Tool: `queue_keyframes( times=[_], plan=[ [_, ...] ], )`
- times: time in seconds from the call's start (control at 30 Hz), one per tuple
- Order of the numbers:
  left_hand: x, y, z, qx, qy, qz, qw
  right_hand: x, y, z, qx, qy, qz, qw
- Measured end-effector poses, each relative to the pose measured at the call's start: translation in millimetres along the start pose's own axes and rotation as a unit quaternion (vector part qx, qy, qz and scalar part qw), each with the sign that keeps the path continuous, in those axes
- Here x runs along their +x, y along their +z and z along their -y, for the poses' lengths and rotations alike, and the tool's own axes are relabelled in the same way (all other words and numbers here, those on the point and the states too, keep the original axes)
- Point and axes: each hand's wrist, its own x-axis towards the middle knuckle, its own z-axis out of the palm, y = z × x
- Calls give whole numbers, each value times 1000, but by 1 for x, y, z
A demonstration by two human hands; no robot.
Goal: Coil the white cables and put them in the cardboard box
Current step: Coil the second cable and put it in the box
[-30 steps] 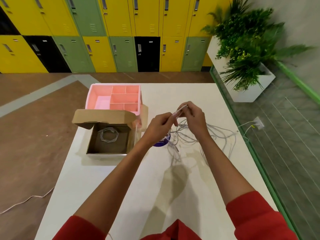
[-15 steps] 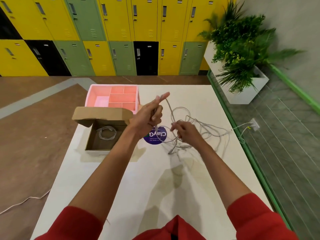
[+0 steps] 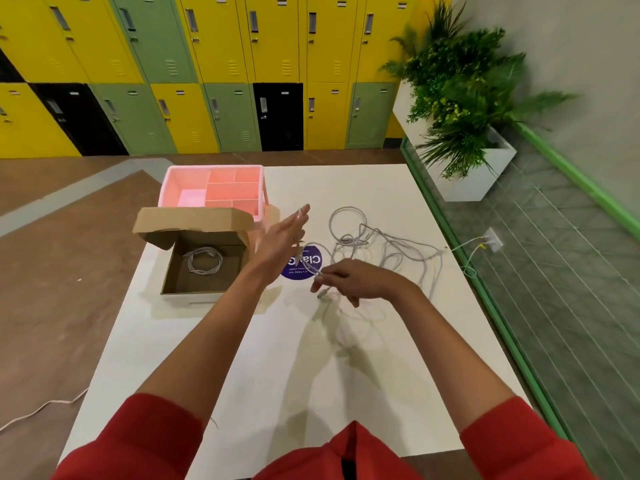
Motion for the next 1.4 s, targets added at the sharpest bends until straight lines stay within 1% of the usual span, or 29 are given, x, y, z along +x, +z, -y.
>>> queue_keyframes(
  times=[0.1,0.17,0.23,0.33,0.4,0.47,0.63,0.7,0.77,0.93,1.03,1.1,1.23,1.33,1.4],
  plan=[
    [-11,7,1,58,8,21,998,-7,-17,9,-19,-9,-69,997],
    [-17,11,-1,94,13,51,994,-11,-30,14,-35,-16,-123,992],
    [-24,15,-4,93,7,87,992,-14,-42,18,-50,-28,-173,983],
    [-28,17,-7,76,-23,124,989,-18,-54,21,-25,-44,-218,975],
    [-30,17,-11,42,-43,152,987,-20,-56,24,-1,-57,-243,968],
    [-35,17,-14,-28,-57,195,979,-20,-56,25,23,-72,-267,961],
    [-42,14,-16,-163,-73,270,946,-17,-54,24,96,-91,-312,941],
    [-42,13,-15,-209,-70,279,935,-14,-51,22,112,-95,-322,935],
    [-42,13,-15,-229,-70,275,931,-12,-47,19,130,-93,-331,930],
    [-42,13,-16,-222,-93,275,931,-10,-43,19,153,-91,-354,918],
    [-40,11,-17,-259,-87,294,916,-8,-48,18,169,-88,-374,908],
    [-38,8,-21,-293,-80,308,902,-8,-52,17,178,-87,-346,917],
    [-34,4,-32,-332,-77,321,884,-16,-49,20,188,-65,-208,958],
    [-31,0,-32,-341,-78,324,879,-18,-46,23,243,-61,-137,958],
    [-30,-2,-30,-347,-84,330,874,-18,-46,25,265,-58,-111,956]
  ],
)
